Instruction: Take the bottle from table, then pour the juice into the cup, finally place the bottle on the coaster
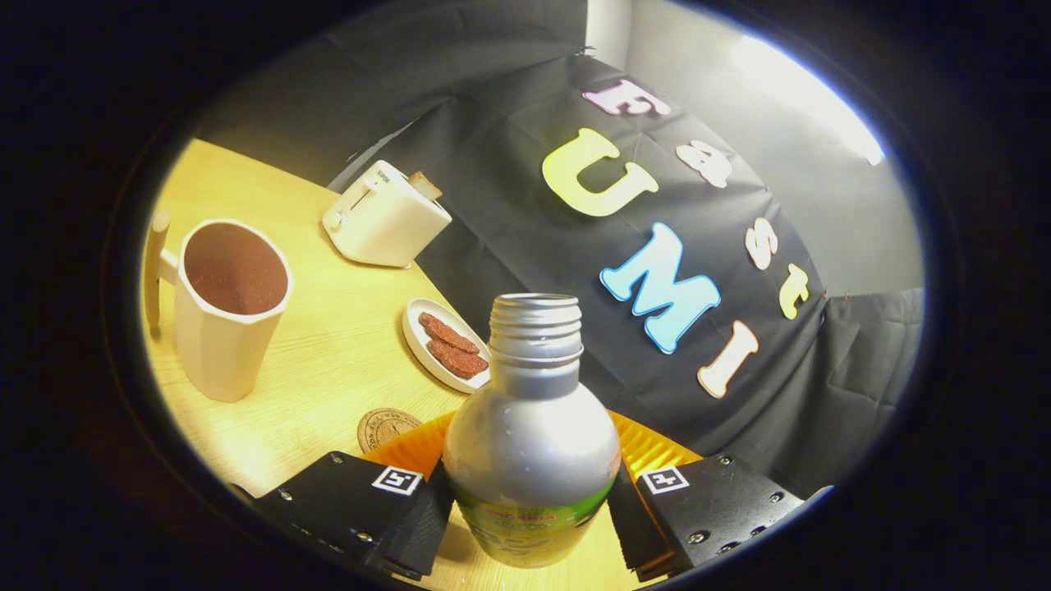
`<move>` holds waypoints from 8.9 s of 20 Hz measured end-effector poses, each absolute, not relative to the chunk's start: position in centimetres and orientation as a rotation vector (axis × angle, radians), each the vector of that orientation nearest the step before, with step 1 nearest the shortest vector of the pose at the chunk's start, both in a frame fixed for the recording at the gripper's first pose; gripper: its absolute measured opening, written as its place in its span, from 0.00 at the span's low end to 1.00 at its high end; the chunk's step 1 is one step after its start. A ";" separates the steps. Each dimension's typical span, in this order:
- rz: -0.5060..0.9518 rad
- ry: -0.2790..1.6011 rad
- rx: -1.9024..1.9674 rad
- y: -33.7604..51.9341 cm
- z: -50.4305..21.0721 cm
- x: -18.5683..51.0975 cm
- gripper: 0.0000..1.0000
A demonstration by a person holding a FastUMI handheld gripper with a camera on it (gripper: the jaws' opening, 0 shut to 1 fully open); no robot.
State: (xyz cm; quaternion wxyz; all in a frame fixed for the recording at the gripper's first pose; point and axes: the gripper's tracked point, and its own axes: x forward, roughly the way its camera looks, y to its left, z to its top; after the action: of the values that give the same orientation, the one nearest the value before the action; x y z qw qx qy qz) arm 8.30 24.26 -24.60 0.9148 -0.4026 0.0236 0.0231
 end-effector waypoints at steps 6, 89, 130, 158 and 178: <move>0.068 0.009 -0.996 26.0 -24.9 7.7 0.82; -0.018 -0.421 -1.975 31.1 -17.9 7.8 0.81; -0.048 -0.571 -2.254 34.9 -16.9 6.4 0.81; -0.046 -0.557 -2.261 35.2 -17.5 6.2 0.81; -0.024 -0.399 -1.628 31.4 -14.9 6.8 0.81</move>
State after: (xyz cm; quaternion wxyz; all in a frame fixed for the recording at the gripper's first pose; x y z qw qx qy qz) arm 6.83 31.39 -14.86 0.6688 -0.7220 -0.1772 -0.0106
